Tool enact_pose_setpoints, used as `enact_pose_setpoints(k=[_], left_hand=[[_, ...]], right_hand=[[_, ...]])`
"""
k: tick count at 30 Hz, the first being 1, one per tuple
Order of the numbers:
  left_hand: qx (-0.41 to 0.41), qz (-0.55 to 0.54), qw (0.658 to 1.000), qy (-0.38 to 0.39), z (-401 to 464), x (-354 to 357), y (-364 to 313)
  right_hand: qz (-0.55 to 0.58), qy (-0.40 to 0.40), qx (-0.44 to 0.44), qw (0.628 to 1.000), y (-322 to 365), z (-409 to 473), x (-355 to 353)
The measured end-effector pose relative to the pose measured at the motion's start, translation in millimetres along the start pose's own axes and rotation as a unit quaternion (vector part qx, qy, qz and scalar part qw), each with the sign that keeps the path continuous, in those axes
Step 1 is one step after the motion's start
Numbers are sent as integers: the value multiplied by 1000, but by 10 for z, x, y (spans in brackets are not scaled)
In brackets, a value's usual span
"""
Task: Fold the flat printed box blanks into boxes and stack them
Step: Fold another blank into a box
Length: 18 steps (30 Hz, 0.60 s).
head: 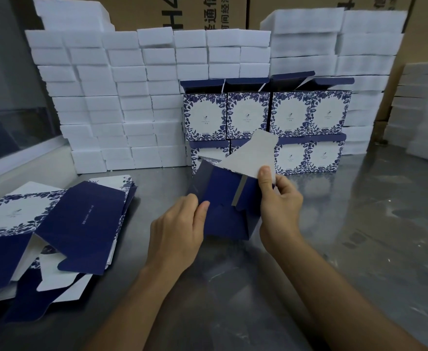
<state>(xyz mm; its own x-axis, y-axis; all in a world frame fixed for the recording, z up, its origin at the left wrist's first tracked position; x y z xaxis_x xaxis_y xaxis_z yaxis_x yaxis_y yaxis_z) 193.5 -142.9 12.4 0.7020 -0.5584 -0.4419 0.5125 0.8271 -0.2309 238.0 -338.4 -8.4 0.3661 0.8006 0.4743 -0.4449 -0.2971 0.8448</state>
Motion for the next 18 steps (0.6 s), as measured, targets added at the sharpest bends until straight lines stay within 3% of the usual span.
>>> enact_pose_setpoints(k=[12,18], left_hand=[[69,62,995,-48,20,-32,-95],[24,28,997,-61,4,-45,-34]], right_hand=[[52,-22,89,994,-92,-2,-11],[53,-2,95,994,-74,-12,18]])
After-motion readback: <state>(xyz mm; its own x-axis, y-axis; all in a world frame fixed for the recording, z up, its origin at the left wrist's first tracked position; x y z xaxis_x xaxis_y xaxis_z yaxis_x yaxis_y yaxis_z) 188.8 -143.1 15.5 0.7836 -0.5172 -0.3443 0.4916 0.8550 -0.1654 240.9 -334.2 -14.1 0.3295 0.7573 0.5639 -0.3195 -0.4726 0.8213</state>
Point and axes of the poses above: each hand's wrist, its own z-axis towards the middle knuckle, its own x-axis out of the palm, y = z × x, the point moved 8 cm from there along z, towards the middle knuckle, and after that the axes turned 4 degrees about -y, right-handed, at the moved point
